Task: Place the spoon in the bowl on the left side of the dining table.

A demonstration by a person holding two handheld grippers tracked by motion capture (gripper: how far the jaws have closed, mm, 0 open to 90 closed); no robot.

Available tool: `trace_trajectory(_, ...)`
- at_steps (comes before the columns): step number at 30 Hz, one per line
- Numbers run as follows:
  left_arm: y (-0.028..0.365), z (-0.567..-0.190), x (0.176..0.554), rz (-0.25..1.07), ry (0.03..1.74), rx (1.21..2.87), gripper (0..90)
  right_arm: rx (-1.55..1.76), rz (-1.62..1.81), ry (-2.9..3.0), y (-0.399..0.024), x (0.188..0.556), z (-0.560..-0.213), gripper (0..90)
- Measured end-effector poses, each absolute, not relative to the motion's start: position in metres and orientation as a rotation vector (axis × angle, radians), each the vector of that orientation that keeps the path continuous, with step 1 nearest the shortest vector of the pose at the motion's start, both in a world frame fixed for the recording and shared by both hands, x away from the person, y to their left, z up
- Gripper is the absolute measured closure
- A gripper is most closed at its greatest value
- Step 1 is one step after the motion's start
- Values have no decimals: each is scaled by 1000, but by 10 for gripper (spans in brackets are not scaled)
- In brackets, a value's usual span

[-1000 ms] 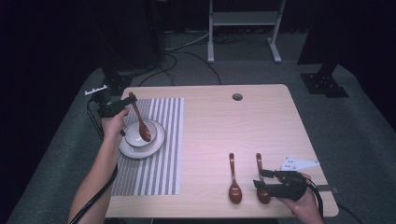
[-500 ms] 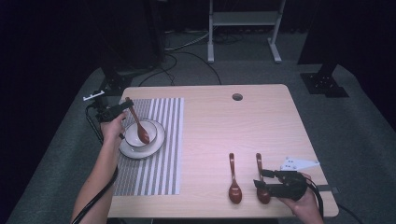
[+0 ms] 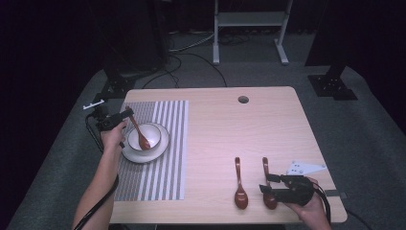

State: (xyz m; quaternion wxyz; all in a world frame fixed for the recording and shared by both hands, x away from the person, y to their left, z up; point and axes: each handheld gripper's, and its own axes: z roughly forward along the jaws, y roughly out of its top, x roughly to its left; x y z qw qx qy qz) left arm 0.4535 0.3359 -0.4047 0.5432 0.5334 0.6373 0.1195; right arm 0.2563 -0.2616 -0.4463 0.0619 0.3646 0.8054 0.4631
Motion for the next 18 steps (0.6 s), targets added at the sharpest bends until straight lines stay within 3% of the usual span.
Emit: trace_trajectory(18,349,-416,452,273,1551,1238,822,1097,1401,2448,-259,257,-446,428)
